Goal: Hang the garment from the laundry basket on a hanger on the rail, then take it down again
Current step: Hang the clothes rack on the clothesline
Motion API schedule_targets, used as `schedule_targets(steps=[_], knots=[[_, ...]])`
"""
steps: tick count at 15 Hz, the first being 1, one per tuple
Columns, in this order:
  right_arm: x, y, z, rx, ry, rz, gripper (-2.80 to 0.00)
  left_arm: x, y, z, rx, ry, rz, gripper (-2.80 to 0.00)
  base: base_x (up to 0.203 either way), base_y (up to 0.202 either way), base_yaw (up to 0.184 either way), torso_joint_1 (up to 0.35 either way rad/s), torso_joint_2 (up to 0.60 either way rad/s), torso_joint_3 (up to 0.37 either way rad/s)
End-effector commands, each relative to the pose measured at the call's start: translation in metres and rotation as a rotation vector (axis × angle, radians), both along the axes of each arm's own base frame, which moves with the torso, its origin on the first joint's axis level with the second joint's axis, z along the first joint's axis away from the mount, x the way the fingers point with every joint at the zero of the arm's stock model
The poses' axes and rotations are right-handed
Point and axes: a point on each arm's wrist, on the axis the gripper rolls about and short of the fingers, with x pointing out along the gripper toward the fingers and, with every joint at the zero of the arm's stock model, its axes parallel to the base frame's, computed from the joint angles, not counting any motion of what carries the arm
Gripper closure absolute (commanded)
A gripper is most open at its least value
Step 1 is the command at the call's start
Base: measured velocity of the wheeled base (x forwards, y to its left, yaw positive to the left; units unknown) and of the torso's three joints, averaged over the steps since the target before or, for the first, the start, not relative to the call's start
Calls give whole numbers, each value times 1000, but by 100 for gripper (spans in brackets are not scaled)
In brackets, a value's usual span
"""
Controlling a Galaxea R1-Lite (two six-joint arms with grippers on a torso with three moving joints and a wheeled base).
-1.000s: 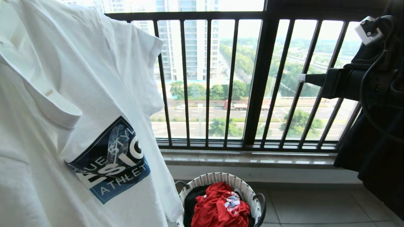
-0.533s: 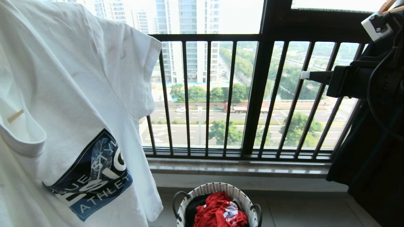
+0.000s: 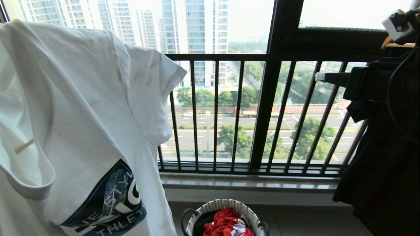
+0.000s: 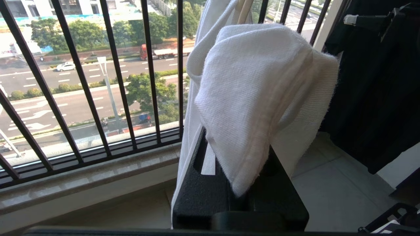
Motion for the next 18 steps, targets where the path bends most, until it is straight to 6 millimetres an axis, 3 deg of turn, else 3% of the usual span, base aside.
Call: schedule_targets(steps=[1, 8, 18], knots=[[-1, 0, 0, -11, -3, 3, 0, 1, -1, -5, 62, 28, -41, 0, 0, 0, 0, 210, -510, -303], [-35, -6, 8, -86, 2, 9, 0, -10, 1, -10, 73, 40, -61, 0, 0, 0, 0, 236, -542, -307], [-92, -11, 24, -131, -83, 51, 0, -16, 2, 3, 65, -12, -59, 0, 0, 0, 0, 236, -510, -280]])
